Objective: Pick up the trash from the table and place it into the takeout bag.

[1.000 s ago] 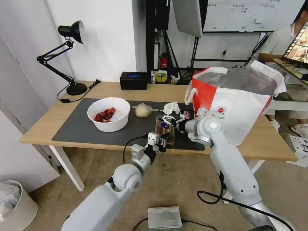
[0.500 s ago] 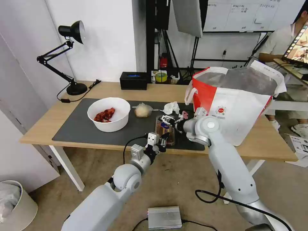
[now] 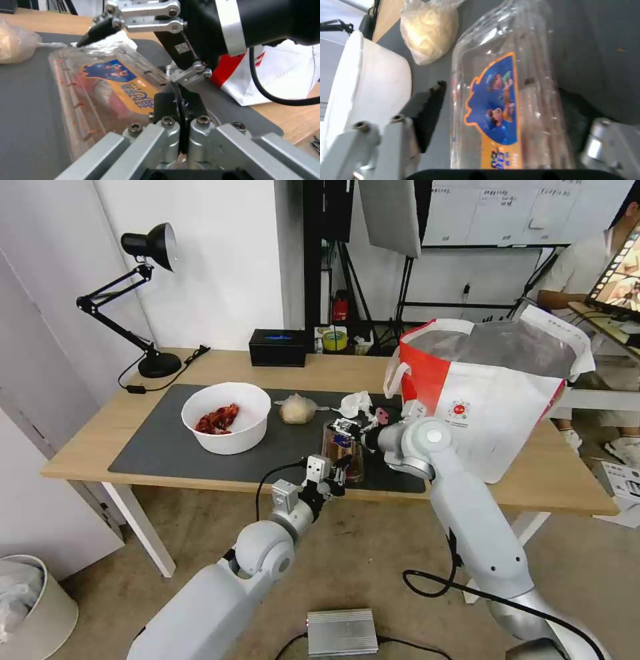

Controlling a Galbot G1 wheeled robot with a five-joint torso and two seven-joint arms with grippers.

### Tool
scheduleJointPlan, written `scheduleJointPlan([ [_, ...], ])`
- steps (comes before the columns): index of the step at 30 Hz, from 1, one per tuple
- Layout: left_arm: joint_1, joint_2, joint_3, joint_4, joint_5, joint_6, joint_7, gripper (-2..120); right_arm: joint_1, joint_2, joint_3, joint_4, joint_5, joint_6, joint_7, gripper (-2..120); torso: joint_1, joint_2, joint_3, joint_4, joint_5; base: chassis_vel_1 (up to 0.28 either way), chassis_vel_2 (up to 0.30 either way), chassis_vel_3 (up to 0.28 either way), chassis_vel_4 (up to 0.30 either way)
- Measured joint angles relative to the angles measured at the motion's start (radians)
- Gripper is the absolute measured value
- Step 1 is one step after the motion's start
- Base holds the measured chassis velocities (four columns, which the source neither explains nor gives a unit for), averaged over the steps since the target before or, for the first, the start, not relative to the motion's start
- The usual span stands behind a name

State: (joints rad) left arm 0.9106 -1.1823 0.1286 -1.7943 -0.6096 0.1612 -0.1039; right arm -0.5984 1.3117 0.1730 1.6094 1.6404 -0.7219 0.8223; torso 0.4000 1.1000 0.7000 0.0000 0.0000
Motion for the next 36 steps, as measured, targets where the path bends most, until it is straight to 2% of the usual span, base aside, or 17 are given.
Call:
scheduleJointPlan([
  [2,0.0,-0.001,0.0,0.0,0.0,-0.001,0.0,0,-0.002,0.0,0.0,0.0,0.0,0.0,0.001,65,0.0,0.0,0.0,0.0,0.0,0.0,0.0,0.0,0.0],
  [3,0.0,-0.001,0.0,0.0,0.0,-0.001,0.0,0,-0.003,-0.001,0.0,0.0,-0.001,0.0,0.002,58,0.0,0.0,0.0,0.0,0.0,0.0,0.0,0.0,0.0],
  [4,0.0,-0.001,0.0,0.0,0.0,-0.001,0.0,0,-0.003,-0.001,0.0,0.0,-0.001,0.0,0.002,58,0.0,0.0,0.0,0.0,0.0,0.0,0.0,0.0,0.0],
  [6,0.0,-0.002,0.0,0.0,0.0,-0.002,0.0,0,-0.005,-0.002,0.003,0.0,-0.001,0.0,0.003,50,0.0,0.0,0.0,0.0,0.0,0.0,0.0,0.0,0.0],
  [7,0.0,-0.003,0.001,0.0,0.0,-0.004,0.0,0,-0.008,-0.006,0.006,0.001,-0.001,0.0,0.004,43,0.0,0.0,0.0,0.0,0.0001,0.0,0.0,0.0,0.0],
  [8,0.0,-0.003,0.001,0.0,0.0,-0.004,0.0,0,-0.008,-0.006,0.006,0.001,-0.001,0.0,0.004,43,0.0,0.0,0.0,0.0,0.0001,0.0,0.0,0.0,0.0],
  [10,0.0,-0.004,0.001,0.0,0.0,-0.006,0.0,0,-0.01,-0.013,0.008,0.003,-0.001,0.0,0.006,31,0.0,0.0,0.0,0.0,0.0,0.0,0.0,0.0,0.0],
  [11,0.0,-0.004,0.001,0.0,0.0,-0.006,0.0,0,-0.01,-0.013,0.008,0.003,-0.001,0.0,0.006,31,0.0,0.0,0.0,0.0,0.0,0.0,0.0,0.0,0.0],
  [17,-0.001,-0.006,0.003,0.002,-0.001,-0.009,-0.001,0,-0.011,-0.027,0.011,0.009,0.006,0.0,0.008,7,0.0,0.0,0.0,0.0,0.0,0.0,0.0,0.0,0.0],
  [18,-0.001,-0.006,0.003,0.002,-0.001,-0.009,-0.001,0,-0.011,-0.027,0.011,0.009,0.006,0.0,0.008,7,0.0,0.0,0.0,0.0,0.0,0.0,0.0,0.0,0.0],
  [19,0.0,-0.006,0.002,0.001,-0.001,-0.01,-0.001,0,-0.013,-0.028,0.012,0.011,0.007,0.0,0.01,0,0.0,0.0,0.0,0.0,0.0,0.0,0.0,0.0,0.0],
  [36,0.015,0.004,-0.027,-0.028,-0.024,-0.017,-0.004,0,-0.028,-0.021,0.021,0.018,0.008,0.0,0.01,0,0.0,0.0,0.0,0.0,0.0,0.0,0.0,0.0,0.0],
])
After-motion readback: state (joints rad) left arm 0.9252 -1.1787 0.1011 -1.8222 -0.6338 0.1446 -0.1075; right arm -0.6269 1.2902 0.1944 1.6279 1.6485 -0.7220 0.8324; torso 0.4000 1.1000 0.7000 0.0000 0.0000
